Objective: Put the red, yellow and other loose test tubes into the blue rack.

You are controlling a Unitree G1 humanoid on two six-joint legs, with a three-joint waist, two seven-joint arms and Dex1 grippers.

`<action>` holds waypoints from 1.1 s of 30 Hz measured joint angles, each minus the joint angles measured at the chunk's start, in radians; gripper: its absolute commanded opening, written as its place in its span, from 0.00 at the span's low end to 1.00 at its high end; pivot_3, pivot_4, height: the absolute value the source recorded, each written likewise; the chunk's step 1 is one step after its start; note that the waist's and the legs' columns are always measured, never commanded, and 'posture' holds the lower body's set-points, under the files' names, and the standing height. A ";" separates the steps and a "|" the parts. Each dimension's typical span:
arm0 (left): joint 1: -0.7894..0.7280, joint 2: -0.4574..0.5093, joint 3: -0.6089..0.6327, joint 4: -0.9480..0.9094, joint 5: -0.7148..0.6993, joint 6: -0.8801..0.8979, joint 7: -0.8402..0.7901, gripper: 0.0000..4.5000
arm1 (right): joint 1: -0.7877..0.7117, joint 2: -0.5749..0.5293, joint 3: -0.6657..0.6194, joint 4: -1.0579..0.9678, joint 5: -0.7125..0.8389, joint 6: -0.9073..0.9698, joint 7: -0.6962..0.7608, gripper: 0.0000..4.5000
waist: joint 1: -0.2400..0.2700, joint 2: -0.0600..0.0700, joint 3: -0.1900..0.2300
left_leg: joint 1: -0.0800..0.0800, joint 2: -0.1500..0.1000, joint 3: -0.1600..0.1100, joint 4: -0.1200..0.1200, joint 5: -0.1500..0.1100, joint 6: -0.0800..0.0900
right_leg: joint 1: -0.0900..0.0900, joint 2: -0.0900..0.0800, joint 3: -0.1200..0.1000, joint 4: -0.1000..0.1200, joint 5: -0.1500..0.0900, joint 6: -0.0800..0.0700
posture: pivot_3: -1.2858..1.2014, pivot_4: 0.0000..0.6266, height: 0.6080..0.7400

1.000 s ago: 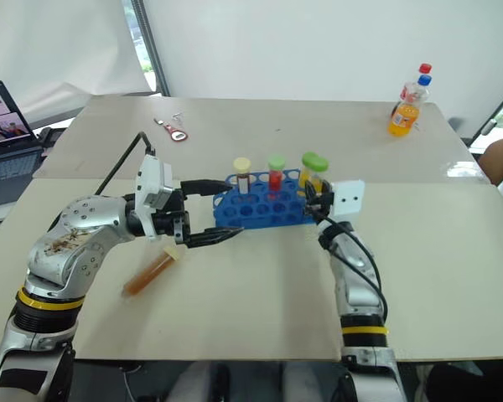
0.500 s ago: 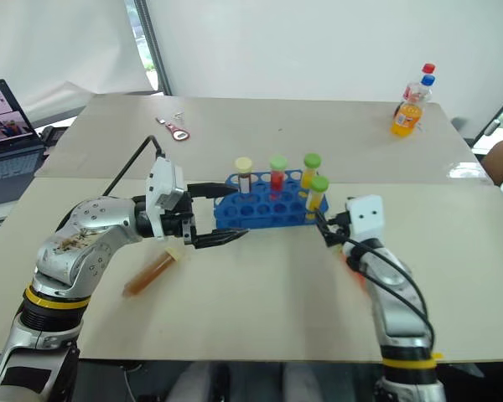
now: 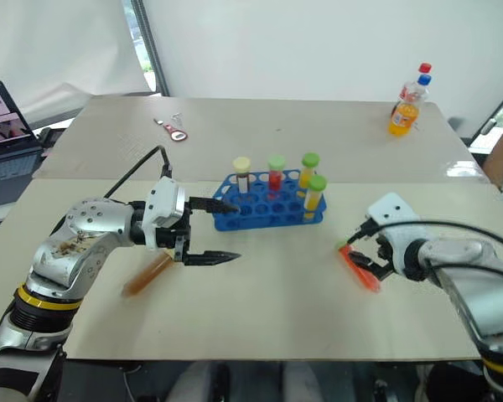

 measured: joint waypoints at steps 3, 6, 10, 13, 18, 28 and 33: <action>0.006 0.004 -0.006 -0.025 -0.003 0.000 -0.021 1.00 | -0.079 -0.016 0.077 0.067 0.016 0.049 0.015 0.97 | 0.003 0.000 0.000 | 0.000 0.000 0.000 0.000 0.000 0.000 | 0.000 0.000 0.000 -0.001 0.000 0.000 | 0.52 0.24 1.00; 0.017 0.002 -0.013 -0.028 -0.001 -0.001 -0.023 1.00 | -0.139 -0.018 0.166 0.156 0.015 0.056 0.020 0.97 | 0.007 0.000 0.000 | -0.001 0.000 0.001 0.000 0.000 0.000 | 0.000 0.000 -0.001 -0.001 0.000 0.000 | 0.52 0.24 1.00; 0.020 -0.021 -0.023 -0.032 0.001 -0.002 -0.008 1.00 | -0.220 -0.018 0.274 0.264 0.015 0.056 0.047 0.85 | 0.006 0.000 0.000 | -0.002 0.000 0.001 0.000 0.000 0.000 | 0.000 0.000 -0.001 -0.001 0.000 0.000 | 0.52 0.24 1.00; 0.022 -0.029 -0.026 -0.035 0.004 -0.004 -0.001 1.00 | -0.271 -0.019 0.341 0.325 0.014 0.056 0.075 0.63 | 0.005 0.000 0.000 | -0.002 0.000 0.000 0.000 0.000 0.000 | -0.001 0.000 -0.001 -0.001 0.000 0.000 | 0.52 0.24 1.00; 0.024 -0.031 -0.026 -0.035 0.010 -0.014 0.000 1.00 | -0.306 -0.019 0.379 0.349 0.016 0.063 0.101 0.25 | 0.007 0.000 0.000 | -0.002 0.000 -0.001 0.000 0.000 0.000 | -0.001 0.000 -0.001 -0.001 0.000 0.000 | 0.52 0.24 1.00; 0.088 0.045 0.031 -0.028 0.018 -0.026 0.005 1.00 | -0.338 0.007 0.248 0.218 0.084 0.182 0.097 0.21 | 0.001 0.000 0.000 | -0.002 0.001 -0.002 -0.001 0.000 0.000 | -0.002 0.000 -0.001 0.000 0.000 0.000 | 0.52 0.24 1.00; 0.127 0.062 0.101 -0.015 0.001 0.003 0.050 1.00 | -0.331 0.254 0.047 0.089 0.133 0.195 0.015 0.21 | 0.002 0.000 0.000 | -0.002 0.001 -0.004 0.000 0.000 0.000 | -0.002 0.001 -0.002 0.001 0.000 0.000 | 0.52 0.24 1.00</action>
